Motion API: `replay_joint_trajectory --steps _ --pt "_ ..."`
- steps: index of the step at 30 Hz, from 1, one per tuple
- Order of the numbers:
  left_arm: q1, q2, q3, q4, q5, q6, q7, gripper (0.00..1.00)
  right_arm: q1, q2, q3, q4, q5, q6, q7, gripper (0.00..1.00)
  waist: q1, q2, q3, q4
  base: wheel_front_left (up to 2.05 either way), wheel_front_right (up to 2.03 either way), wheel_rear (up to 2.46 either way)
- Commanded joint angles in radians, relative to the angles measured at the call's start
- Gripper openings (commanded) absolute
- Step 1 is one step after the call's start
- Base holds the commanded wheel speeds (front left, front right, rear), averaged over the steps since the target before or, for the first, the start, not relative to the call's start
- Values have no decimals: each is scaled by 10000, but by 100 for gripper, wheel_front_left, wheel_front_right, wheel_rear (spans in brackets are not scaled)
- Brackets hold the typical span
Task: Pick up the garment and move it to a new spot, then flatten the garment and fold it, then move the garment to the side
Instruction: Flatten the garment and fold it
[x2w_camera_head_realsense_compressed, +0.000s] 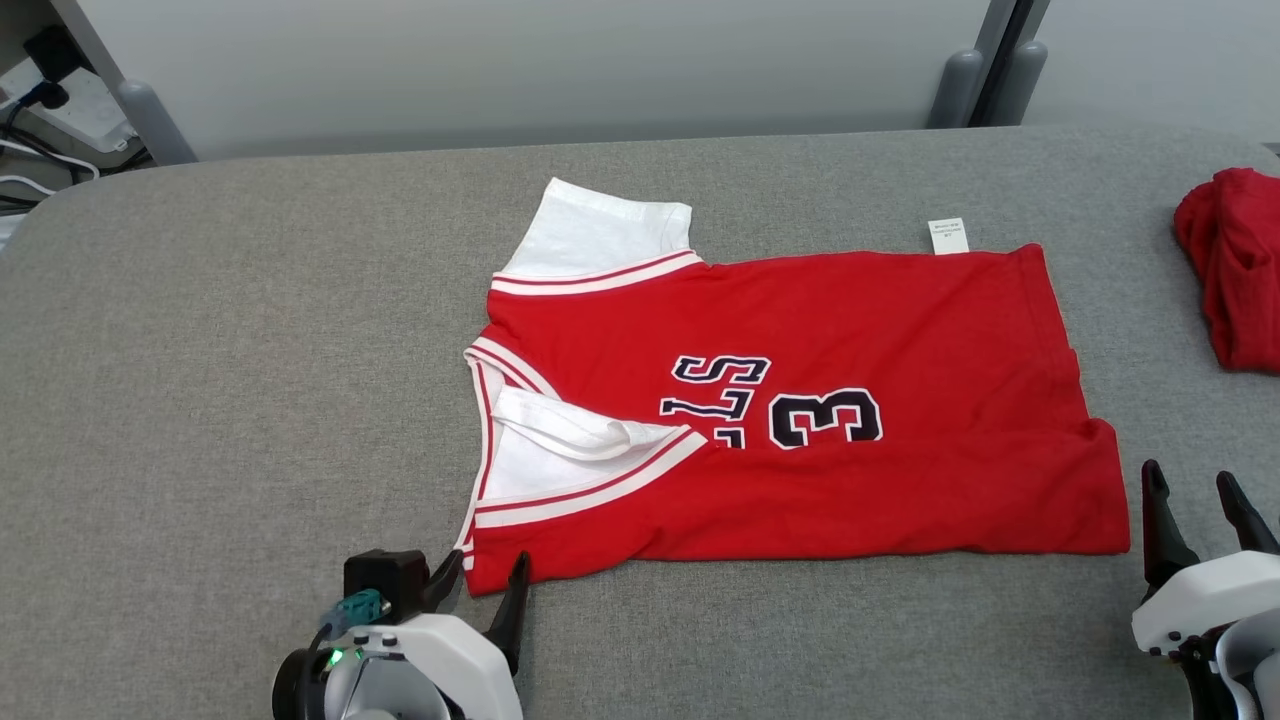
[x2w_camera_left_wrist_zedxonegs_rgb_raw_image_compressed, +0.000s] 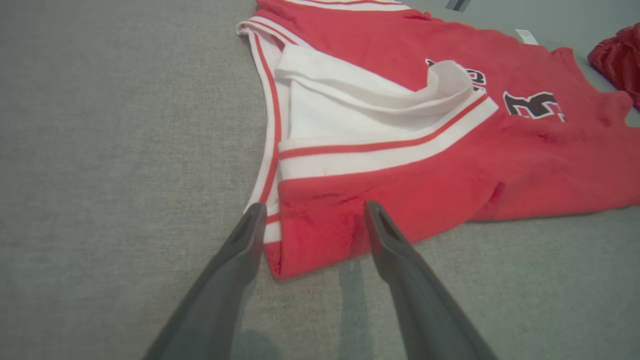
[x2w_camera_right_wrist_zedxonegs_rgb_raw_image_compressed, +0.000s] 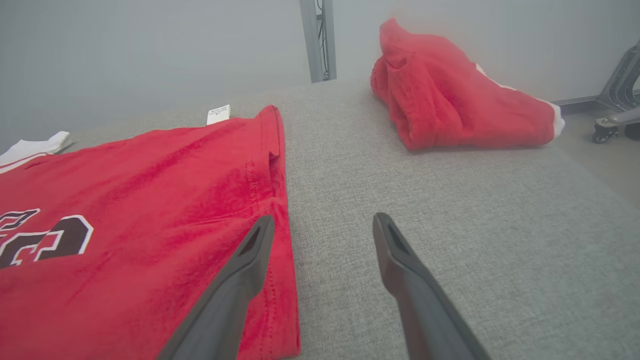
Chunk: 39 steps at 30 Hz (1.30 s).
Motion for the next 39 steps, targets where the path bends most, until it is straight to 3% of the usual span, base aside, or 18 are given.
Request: replay_joint_trajectory --steps 1,2,3,4,5,6,7,9,17,30,31,32,33,34,39 --pt "92 257 302 -284 111 198 91 100 12 -155 127 -222 -43 -29 -135 100 0 -1 -2 -1 0 0 0" --pt "138 267 285 -315 92 222 156 100 9 -152 118 -220 -45 -29 -135 100 0 -1 1 0 0 0 0" --pt "176 276 258 -321 71 239 243 93 4 -149 105 -225 -47 -29 -135 100 0 -1 2 2 0 0 0" --pt "205 277 230 -310 40 246 342 65 -4 -142 95 -231 -48 -29 -135 100 0 -1 1 -1 0 0 0" --pt "228 268 216 -302 5 255 414 46 -12 -134 92 -235 -52 -29 -135 100 0 -1 -1 -3 0 0 0" --pt "228 268 216 -302 5 255 414 46 -12 -134 92 -235 -52 -29 -135 100 0 -1 -1 -3 0 0 0" --pt "236 251 212 -299 -22 263 446 38 -24 -130 92 -239 -56 -29 -135 100 0 -1 0 -3 0 0 0" --pt "155 225 248 -233 -36 236 321 0 -61 -121 117 -249 -40 -29 -135 100 0 -1 15 -2 0 0 0" --pt "-10 359 227 107 44 46 2 0 10 -84 486 298 449 -29 -123 100 0 -1 16 52 0 0 0" --pt "314 650 185 -559 18 194 76 0 -367 -39 1906 1889 1934 -29 249 100 0 -1 57 374 0 0 0" --pt "314 658 173 -605 20 194 84 0 -394 -54 2017 1956 2020 -29 244 87 0 -1 55 377 0 0 0" --pt "316 669 158 -642 24 194 94 0 -422 -73 2117 2017 2100 -29 229 55 0 -1 50 376 0 0 0" --pt "325 678 145 -674 23 199 110 0 -447 -91 2225 2074 2172 -29 214 34 0 -1 43 369 0 0 0" --pt "336 687 139 -706 18 207 121 0 -472 -112 2330 2126 2240 -29 198 0 0 -1 40 358 0 0 0" --pt "409 737 46 -846 10 204 226 0 -532 -322 2862 2264 2571 -29 110 0 0 -1 18 310 0 0 0"
